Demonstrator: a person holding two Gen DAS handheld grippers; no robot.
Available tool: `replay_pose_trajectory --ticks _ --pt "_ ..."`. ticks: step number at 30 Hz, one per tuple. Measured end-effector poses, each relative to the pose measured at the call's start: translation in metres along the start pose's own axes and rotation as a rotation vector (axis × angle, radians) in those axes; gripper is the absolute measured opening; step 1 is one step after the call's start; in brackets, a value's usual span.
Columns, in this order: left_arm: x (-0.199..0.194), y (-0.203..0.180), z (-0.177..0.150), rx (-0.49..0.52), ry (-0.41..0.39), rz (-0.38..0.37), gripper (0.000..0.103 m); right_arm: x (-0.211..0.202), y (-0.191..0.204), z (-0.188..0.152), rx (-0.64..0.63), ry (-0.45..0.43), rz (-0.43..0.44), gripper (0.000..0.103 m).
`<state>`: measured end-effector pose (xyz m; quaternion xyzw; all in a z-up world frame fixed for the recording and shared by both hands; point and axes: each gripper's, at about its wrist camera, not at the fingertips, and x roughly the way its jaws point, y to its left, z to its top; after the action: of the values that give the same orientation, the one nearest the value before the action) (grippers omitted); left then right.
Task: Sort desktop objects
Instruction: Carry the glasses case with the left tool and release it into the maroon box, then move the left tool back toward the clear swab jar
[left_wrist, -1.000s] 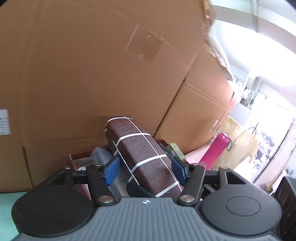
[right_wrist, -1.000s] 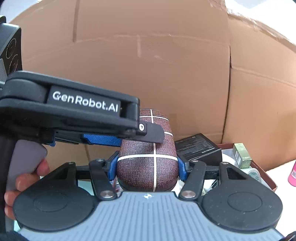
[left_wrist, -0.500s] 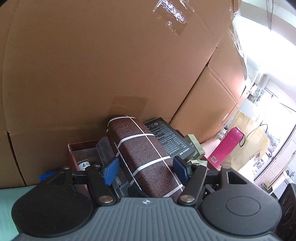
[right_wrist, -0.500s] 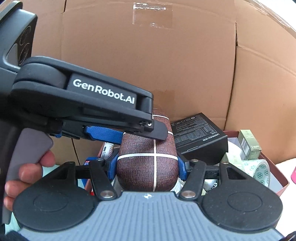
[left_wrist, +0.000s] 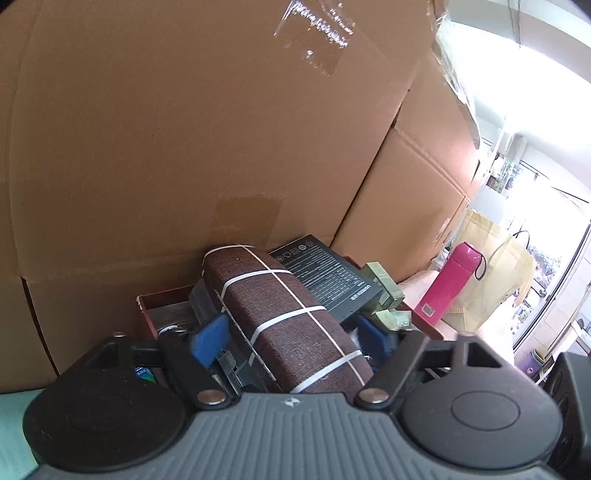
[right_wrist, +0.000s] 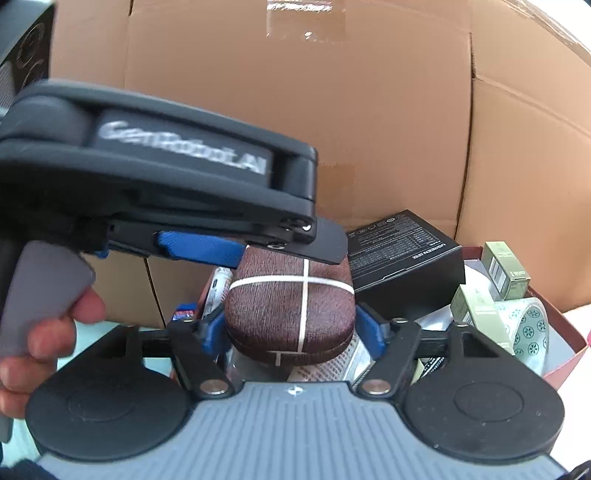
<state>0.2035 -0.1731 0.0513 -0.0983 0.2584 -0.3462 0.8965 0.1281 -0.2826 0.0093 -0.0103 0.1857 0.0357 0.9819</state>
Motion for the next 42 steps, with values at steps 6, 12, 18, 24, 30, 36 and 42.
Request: replay_pose_trajectory --ticks 6,12,18,24,30,36,42 --pt "-0.015 -0.009 -0.006 0.011 0.016 0.009 0.103 -0.025 -0.006 0.001 0.002 -0.062 -0.034 0.093" --pt "-0.036 -0.02 -0.026 0.108 0.018 0.094 0.103 -0.038 0.013 0.0 0.006 -0.085 -0.036 0.101" --pt "-0.064 -0.02 -0.037 0.107 0.005 0.186 0.103 -0.066 0.042 -0.004 -0.028 -0.074 -0.025 0.101" --pt "-0.093 -0.019 -0.045 0.085 -0.007 0.197 0.103 -0.071 0.057 0.014 -0.013 -0.074 -0.002 0.101" --pt "-0.119 -0.016 -0.058 0.065 -0.009 0.213 0.103 -0.085 0.075 0.008 -0.027 -0.064 0.008 0.101" --pt "-0.149 -0.001 -0.087 0.011 -0.043 0.263 0.103 -0.091 0.102 -0.008 -0.056 -0.027 0.053 0.101" --pt "-0.189 0.03 -0.117 -0.066 -0.079 0.353 0.103 -0.086 0.146 -0.023 -0.109 0.009 0.145 0.101"
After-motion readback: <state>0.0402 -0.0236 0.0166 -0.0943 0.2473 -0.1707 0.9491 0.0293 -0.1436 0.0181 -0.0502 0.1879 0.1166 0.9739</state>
